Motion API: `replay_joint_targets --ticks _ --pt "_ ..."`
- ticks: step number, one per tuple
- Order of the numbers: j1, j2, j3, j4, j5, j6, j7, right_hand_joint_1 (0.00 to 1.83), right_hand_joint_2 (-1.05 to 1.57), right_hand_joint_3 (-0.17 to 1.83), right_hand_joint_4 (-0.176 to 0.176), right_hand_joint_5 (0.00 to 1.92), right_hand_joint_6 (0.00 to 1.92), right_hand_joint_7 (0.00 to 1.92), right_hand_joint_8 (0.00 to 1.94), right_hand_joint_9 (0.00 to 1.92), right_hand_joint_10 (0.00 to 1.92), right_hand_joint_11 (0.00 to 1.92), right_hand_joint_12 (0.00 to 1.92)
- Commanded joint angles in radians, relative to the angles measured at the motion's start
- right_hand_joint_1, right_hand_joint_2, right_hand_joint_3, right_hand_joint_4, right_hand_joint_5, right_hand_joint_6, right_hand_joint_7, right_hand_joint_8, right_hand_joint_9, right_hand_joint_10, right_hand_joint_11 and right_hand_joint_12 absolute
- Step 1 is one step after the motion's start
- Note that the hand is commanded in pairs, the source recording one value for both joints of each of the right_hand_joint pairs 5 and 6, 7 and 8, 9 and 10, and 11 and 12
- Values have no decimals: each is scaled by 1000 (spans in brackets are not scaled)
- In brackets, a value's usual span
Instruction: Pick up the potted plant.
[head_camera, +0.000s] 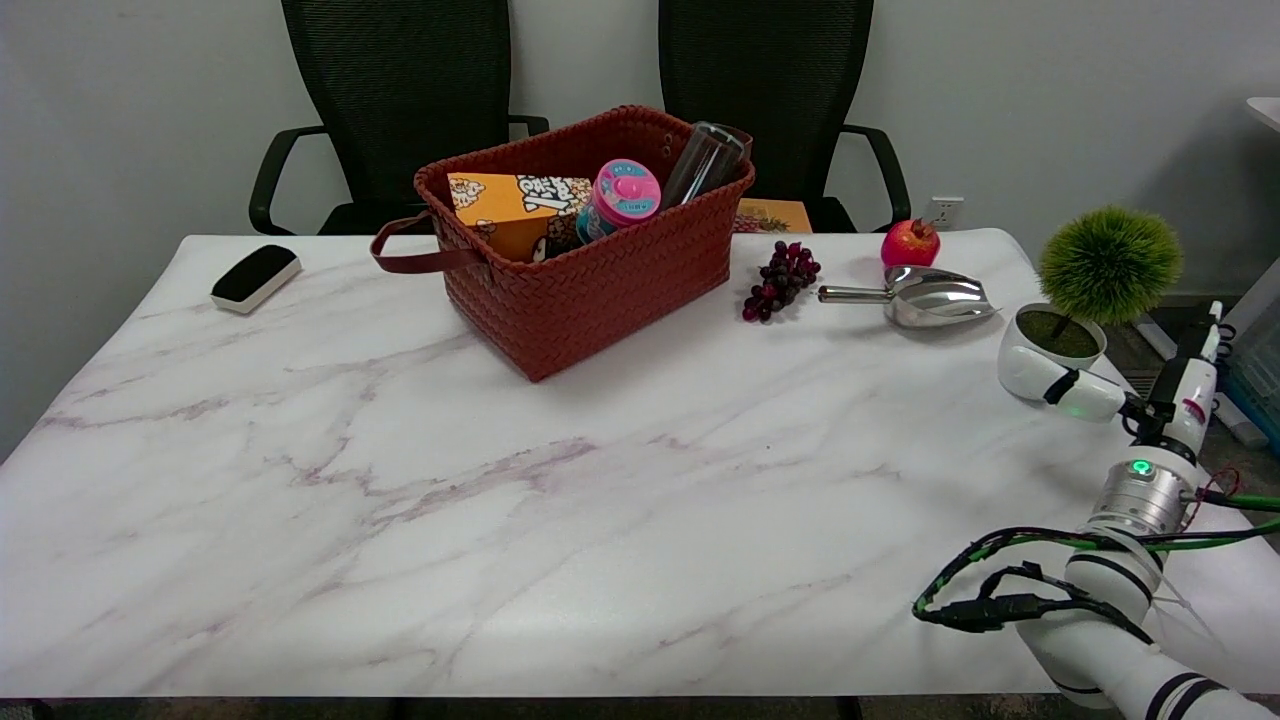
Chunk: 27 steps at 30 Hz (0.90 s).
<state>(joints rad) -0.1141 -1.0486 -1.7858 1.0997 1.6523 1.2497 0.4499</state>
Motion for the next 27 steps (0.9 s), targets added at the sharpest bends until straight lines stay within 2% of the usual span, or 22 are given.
replay_joint_targets --ticks 1,12,20,27 --pt "78 13 -18 -165 5 -132 166 1062 -200 438 0 0 0 0 0 0 0 0 0" --pt "154 15 -54 -244 3 -189 182 1048 -220 473 0 0 0 0 0 0 0 0 0" --pt "227 15 -118 -351 1 -215 267 1044 -233 452 0 0 0 0 0 0 0 0 0" --pt "237 13 -122 -376 1 -218 279 1043 -232 432 0 0 0 0 0 0 0 0 0"
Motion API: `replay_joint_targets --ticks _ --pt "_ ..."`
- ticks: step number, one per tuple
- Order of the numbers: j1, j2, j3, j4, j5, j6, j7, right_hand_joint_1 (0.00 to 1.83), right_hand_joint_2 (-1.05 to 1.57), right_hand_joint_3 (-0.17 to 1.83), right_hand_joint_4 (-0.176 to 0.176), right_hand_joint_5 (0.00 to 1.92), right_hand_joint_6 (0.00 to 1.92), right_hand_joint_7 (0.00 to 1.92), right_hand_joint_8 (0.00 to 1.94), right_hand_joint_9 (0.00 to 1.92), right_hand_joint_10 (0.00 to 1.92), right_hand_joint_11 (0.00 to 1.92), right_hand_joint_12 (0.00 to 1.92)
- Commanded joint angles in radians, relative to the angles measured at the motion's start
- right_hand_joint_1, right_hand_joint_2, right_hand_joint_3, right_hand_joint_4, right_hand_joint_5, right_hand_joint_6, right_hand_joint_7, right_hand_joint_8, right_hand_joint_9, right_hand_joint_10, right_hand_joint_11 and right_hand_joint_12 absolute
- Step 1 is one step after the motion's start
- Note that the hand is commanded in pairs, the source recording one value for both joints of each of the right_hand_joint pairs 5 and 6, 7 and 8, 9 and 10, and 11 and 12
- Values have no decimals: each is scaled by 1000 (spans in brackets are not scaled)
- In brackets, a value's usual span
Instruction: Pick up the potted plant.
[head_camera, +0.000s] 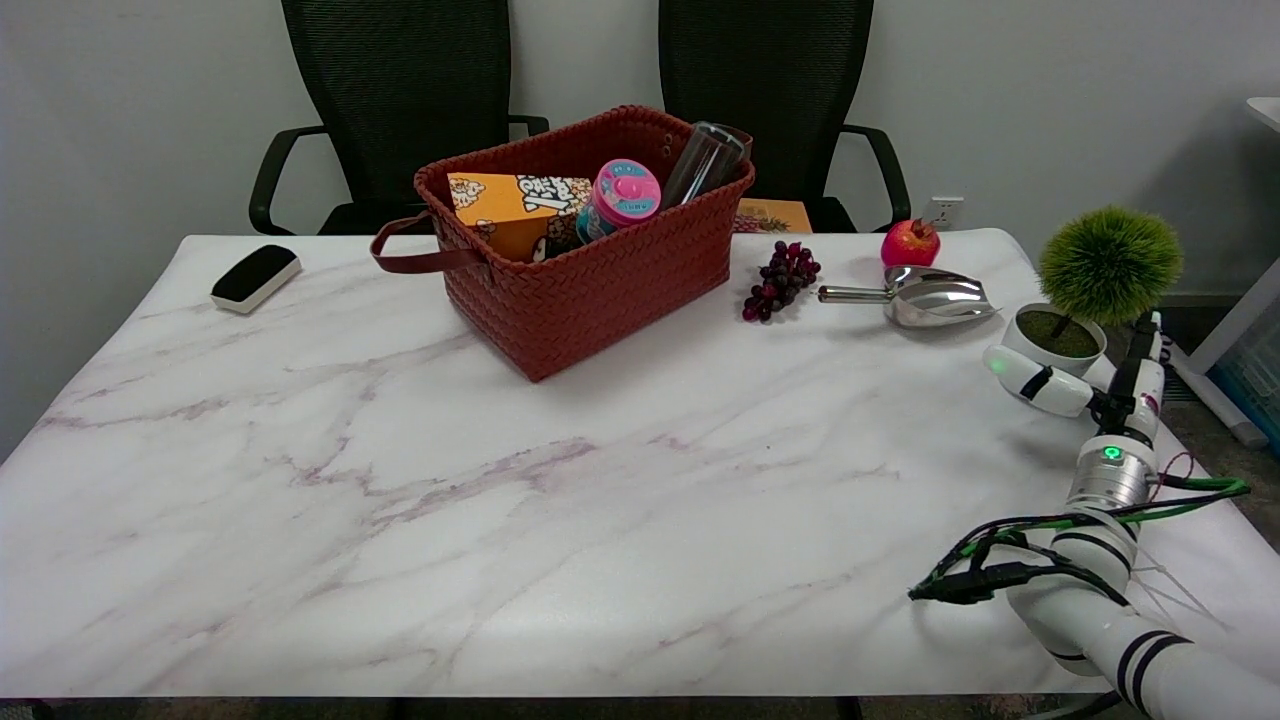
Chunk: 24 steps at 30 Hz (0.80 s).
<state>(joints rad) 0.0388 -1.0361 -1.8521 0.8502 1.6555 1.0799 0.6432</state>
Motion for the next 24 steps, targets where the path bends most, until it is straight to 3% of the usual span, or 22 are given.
replay_joint_targets --ticks 1,24 --pt "86 1 -55 -130 -3 -48 85 1043 -234 432 0 0 0 0 0 0 0 0 0" --pt "107 1 -57 -157 -3 -84 85 1040 -253 425 0 0 0 52 52 0 0 41 41"
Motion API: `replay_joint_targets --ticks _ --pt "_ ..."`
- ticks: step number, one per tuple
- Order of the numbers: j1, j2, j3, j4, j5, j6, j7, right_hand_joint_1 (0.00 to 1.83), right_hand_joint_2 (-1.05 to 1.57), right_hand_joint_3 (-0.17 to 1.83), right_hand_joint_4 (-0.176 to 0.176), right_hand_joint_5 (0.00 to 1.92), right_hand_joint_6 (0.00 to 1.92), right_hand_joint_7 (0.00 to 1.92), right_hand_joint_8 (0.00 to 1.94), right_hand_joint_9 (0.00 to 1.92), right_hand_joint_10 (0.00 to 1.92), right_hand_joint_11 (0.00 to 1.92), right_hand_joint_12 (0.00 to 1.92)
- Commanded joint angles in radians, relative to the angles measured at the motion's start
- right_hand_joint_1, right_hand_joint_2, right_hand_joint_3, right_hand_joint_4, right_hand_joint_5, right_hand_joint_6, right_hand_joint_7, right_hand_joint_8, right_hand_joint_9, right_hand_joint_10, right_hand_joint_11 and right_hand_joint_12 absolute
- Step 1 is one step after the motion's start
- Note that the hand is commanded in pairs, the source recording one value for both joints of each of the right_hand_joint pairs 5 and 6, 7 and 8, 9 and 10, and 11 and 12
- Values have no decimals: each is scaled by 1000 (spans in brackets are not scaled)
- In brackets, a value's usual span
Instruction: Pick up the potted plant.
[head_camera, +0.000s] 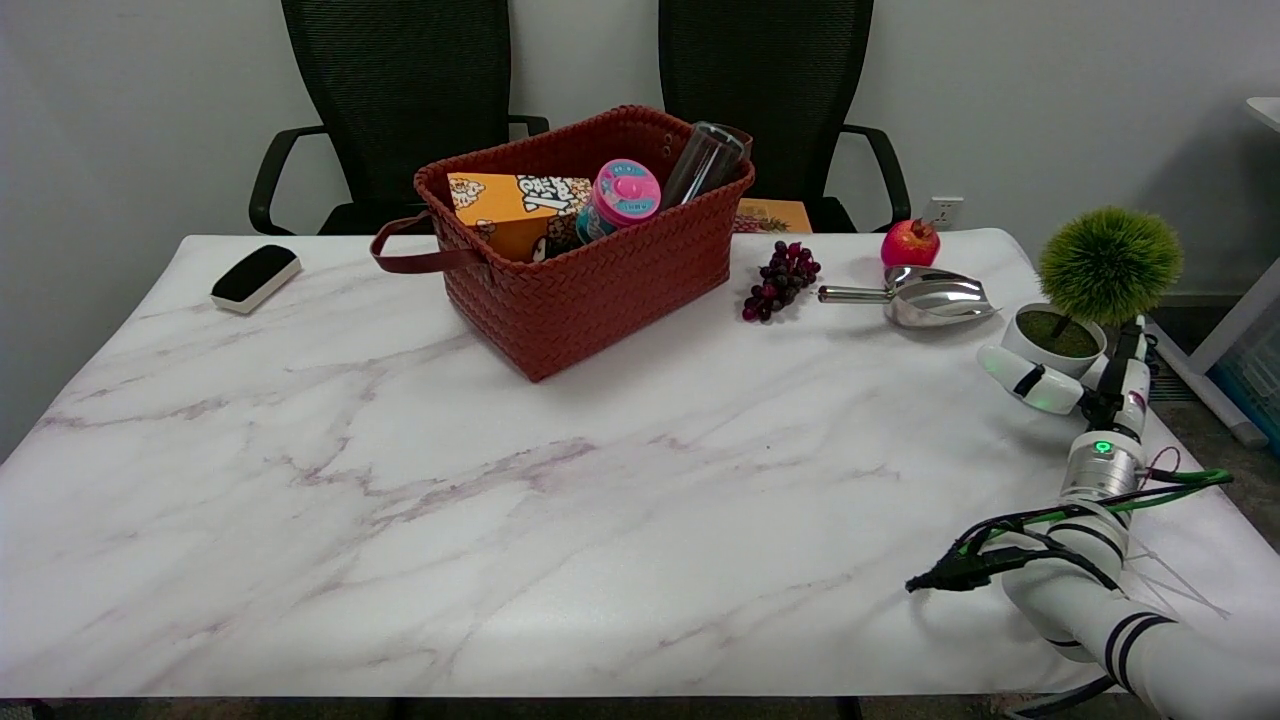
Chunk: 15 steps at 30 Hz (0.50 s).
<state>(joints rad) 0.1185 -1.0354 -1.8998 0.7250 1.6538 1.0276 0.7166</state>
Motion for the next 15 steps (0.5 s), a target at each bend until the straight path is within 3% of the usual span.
replay_joint_targets --ticks 1,15 --pt "30 0 -9 -32 -1 -35 12 1040 -254 426 0 0 0 56 56 0 0 48 48" --pt "55 1 -9 -44 -11 -62 12 1056 -272 416 0 0 0 154 154 0 0 177 177"
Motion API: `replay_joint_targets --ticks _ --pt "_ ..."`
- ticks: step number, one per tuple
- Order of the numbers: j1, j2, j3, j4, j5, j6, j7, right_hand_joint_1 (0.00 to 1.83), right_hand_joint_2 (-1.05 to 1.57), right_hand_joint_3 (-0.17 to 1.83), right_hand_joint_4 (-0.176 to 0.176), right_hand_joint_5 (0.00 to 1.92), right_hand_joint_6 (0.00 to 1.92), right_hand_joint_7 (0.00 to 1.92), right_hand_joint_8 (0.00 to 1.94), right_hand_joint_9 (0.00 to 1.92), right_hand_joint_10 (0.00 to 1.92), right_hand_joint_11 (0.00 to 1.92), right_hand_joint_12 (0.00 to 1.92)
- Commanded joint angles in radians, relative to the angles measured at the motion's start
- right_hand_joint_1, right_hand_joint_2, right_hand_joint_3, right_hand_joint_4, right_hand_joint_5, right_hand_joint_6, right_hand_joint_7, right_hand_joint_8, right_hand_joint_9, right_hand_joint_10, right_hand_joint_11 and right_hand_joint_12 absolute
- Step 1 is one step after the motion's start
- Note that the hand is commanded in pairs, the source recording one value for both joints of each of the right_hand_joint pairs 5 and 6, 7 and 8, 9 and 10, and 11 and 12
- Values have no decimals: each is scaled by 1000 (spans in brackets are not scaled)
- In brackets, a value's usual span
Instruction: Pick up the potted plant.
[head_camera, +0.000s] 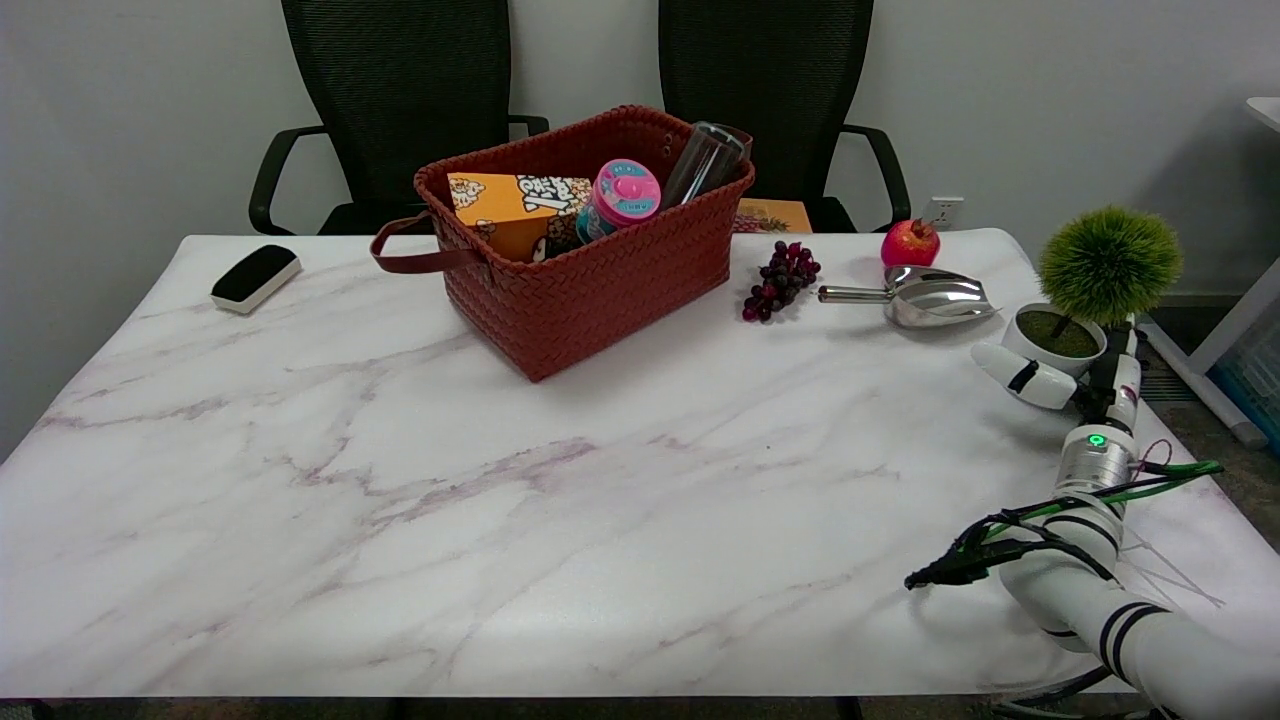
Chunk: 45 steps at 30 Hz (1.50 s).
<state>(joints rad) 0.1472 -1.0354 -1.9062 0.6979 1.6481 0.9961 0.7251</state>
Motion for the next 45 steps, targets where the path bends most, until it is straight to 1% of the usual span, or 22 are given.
replay_joint_targets --ticks 1,5,10,13,14,15,16,18,20,21,22,23,25,27,30,33,40,45 --pt "27 1 -3 -17 -5 -30 4 1058 -272 412 0 0 0 162 162 0 0 181 181" --pt "27 1 -3 -17 -5 -27 4 1077 -245 372 0 50 50 247 247 0 0 214 214" --pt "24 1 -3 -17 -5 -34 4 1125 -225 453 0 166 166 387 387 0 0 317 317" --pt "21 0 -3 -17 -5 -34 4 1160 -201 468 0 245 245 524 524 39 39 399 399" --pt "20 0 -3 -17 -5 -34 4 1167 -194 484 0 275 275 595 595 65 65 467 467" --pt "18 0 -3 -17 -5 -34 4 1175 -179 492 0 319 319 714 714 106 106 622 622" --pt "17 0 -3 -17 -5 -34 4 1177 -157 480 0 361 361 819 819 147 147 831 831" --pt "14 0 -3 -17 -4 -34 4 1171 -80 427 0 472 472 1045 1045 284 284 1325 1325" --pt "11 -1 -3 -17 -1 -34 4 1165 -46 424 0 531 531 1123 1123 385 385 1513 1513" --pt "10 -1 -3 -17 -1 -32 4 1160 -21 429 0 560 560 1185 1185 477 477 1592 1592" --pt "8 -2 -3 -17 -1 -30 4 1148 15 429 0 603 603 1273 1273 694 694 1714 1714" --pt "7 -3 -3 -17 -1 -27 4 1136 49 443 0 647 647 1339 1339 848 848 1804 1804" --pt "4 -6 1 -17 -1 -25 4 1124 89 454 0 726 726 1407 1407 961 961 1893 1893" --pt "2 -7 5 -17 -4 -25 4 1121 151 476 0 833 833 1502 1502 1106 1106 1920 1920" --pt "1 -8 6 -17 -4 -25 4 1082 262 466 0 941 941 1584 1584 1229 1229 1920 1920" --pt "0 -8 6 -15 -5 -25 4 1084 369 427 0 995 995 1633 1633 1324 1324 1920 1920" --pt "-1 -8 -1 -6 -5 -20 4 1102 691 339 0 1119 1119 1777 1777 1501 1501 1920 1920" --pt "-8 -8 1 28 -60 30 4 1105 746 377 0 1138 1138 1795 1795 1525 1525 1920 1920"
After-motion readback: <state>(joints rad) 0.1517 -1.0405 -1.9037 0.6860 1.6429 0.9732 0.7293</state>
